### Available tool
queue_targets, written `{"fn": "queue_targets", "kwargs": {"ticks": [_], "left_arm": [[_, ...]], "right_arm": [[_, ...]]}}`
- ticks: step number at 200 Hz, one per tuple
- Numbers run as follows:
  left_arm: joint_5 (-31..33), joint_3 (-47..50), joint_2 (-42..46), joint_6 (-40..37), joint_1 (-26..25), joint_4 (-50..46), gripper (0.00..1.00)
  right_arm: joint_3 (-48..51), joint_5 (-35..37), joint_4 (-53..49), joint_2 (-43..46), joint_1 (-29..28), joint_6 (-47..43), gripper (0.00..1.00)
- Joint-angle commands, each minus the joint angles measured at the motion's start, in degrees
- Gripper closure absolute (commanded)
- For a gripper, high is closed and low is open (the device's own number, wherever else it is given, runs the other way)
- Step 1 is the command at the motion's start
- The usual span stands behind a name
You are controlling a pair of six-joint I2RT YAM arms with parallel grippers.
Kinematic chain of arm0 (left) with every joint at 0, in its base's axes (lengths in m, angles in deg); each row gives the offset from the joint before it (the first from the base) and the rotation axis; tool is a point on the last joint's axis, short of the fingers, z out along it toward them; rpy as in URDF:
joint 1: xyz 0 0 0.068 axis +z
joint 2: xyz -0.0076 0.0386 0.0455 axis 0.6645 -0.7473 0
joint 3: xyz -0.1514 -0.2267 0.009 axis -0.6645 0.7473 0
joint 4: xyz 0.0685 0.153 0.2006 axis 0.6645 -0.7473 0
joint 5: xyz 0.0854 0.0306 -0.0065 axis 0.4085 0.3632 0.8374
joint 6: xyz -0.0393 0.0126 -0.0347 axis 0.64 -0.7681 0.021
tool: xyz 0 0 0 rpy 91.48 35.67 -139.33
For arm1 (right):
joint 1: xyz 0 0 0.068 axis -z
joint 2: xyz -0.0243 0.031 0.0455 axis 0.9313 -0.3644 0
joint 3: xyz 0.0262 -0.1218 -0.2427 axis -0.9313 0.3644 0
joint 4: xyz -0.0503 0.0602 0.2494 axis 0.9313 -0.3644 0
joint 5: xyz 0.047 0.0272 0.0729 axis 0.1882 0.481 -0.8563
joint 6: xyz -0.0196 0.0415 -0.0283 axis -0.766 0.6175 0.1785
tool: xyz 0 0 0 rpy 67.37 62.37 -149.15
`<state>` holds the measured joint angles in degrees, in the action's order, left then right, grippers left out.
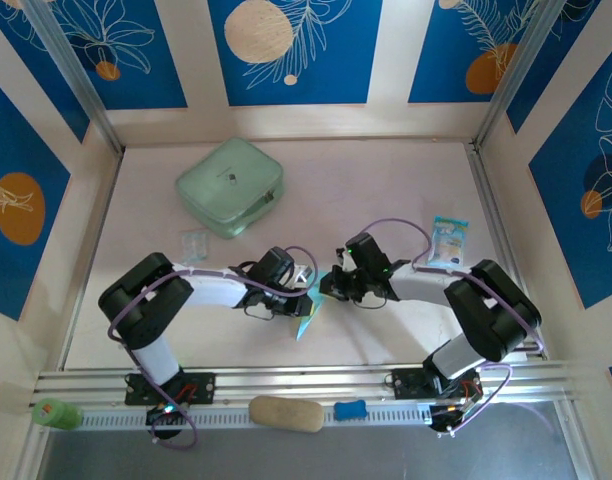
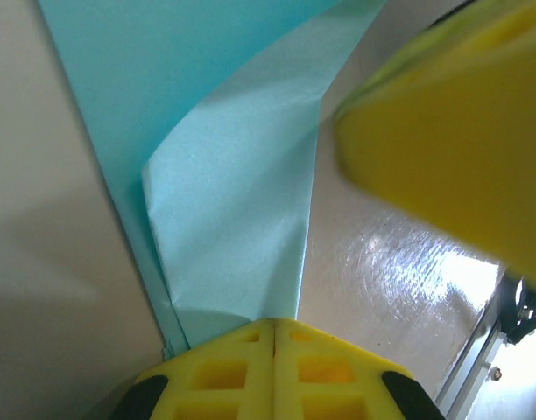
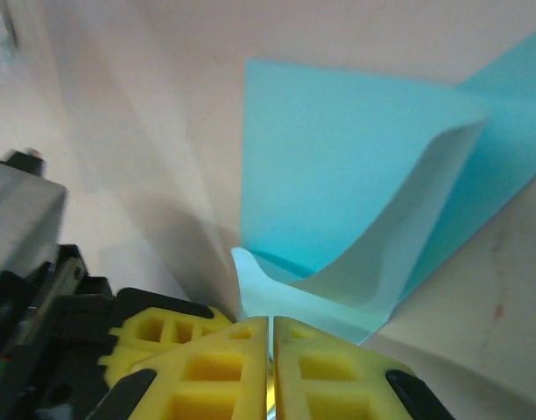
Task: Fold a paper plane with a square sheet of paper (pick it up from the middle)
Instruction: Fold the wing for the fifth time at the center of the table.
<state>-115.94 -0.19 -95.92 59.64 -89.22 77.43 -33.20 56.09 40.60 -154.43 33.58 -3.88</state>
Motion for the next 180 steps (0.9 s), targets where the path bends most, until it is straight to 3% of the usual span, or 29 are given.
{"fn": "queue_targets", "kwargs": {"ticks": [1, 35, 121, 180], "left_arm": [[1.6, 1.4, -2.1, -1.6, 0.0, -7.7, 1.0], [2.3, 2.0, -2.2, -1.1, 0.0, -7.6, 1.0], [2.6, 2.7, -3.3, -1.2, 0.0, -7.9, 1.0], [2.8, 3.4, -2.3, -0.9, 0.1, -7.7, 1.0]], "right_arm": [[-0.4, -0.8, 1.9, -2.9, -0.7, -1.3, 0.91], [-2.3, 0.9, 0.0, -6.8, -1.1, -2.3, 0.92], [-2.4, 1.6, -0.1, -8.9, 9.0, -3.6, 0.91], [-3.5, 2.1, -0.4, -8.0, 12.7, -3.7, 0.91]]}}
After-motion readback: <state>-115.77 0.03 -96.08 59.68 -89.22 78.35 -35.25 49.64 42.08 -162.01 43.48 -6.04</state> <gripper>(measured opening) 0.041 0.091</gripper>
